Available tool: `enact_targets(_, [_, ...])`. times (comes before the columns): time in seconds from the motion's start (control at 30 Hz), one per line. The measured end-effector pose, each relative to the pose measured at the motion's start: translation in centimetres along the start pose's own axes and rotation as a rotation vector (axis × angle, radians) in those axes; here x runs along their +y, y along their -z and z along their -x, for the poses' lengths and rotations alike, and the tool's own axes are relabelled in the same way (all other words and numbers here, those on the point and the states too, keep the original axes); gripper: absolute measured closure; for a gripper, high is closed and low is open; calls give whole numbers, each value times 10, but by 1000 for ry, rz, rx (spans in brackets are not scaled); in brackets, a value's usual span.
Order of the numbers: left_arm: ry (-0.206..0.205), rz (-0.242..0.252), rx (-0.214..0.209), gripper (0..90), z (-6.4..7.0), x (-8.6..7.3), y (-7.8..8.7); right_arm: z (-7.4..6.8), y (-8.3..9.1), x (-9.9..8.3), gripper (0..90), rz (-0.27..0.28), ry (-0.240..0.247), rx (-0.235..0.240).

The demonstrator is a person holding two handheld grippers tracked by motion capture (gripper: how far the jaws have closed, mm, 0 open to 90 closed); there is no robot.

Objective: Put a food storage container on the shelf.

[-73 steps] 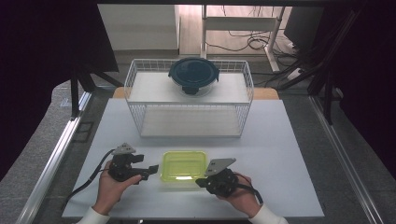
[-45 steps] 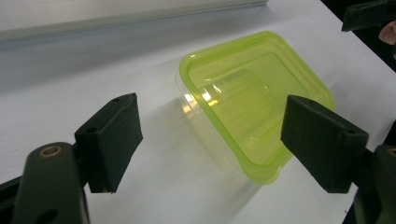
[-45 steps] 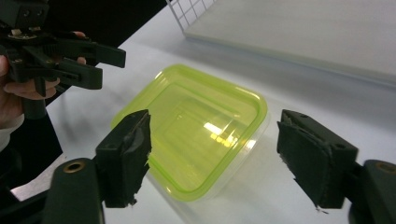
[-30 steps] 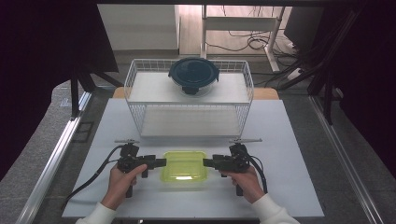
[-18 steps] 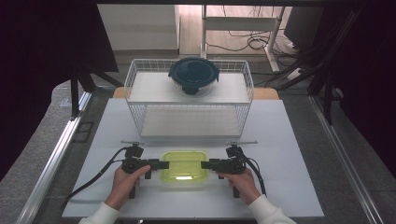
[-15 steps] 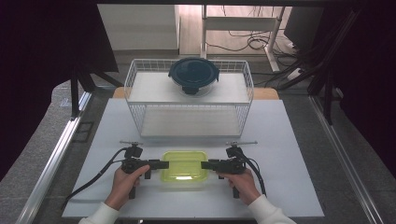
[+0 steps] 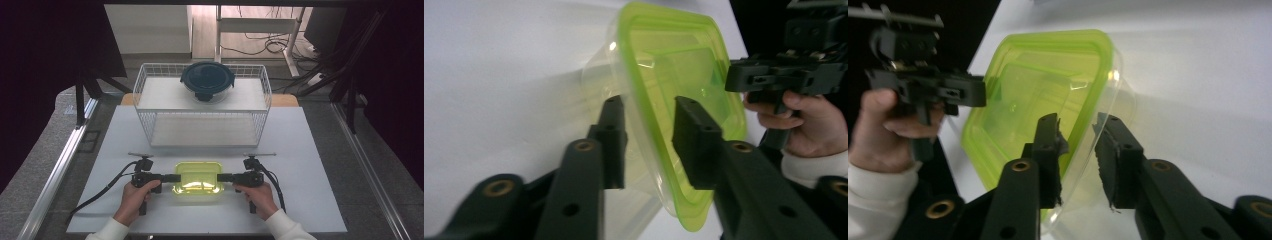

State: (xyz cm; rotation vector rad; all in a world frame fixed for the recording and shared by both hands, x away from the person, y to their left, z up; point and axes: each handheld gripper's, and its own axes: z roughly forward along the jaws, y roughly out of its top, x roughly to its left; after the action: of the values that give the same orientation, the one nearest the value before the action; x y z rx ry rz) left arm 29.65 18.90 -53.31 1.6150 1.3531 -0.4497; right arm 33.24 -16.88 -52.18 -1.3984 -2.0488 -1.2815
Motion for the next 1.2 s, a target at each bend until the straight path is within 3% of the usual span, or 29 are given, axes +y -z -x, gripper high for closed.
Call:
enact_targets(0.2, [3, 10, -7, 757, 1, -1, 2, -4, 3, -1, 754, 16, -7, -9])
enact_targets(0.43, [-32, 21, -12, 768, 8, -1, 6, -10, 8, 0, 775, 17, 23, -10])
enact_targets(0.53, [-74, 36, -19, 767, 17, 0, 12, -14, 14, 1, 780, 33, 49, -7])
enact_targets(0.77, [-82, 64, -62, 766, 25, -1, 21, -27, 23, 5, 781, 58, 109, -8])
enact_targets(0.87, [-135, 82, -42, 765, 38, 1, 27, -34, 29, 7, 784, 73, 139, -2])
enact_targets(1.2, [-181, 109, -58, 769, 50, 8, 36, -49, 43, 13, 782, 103, 189, 17])
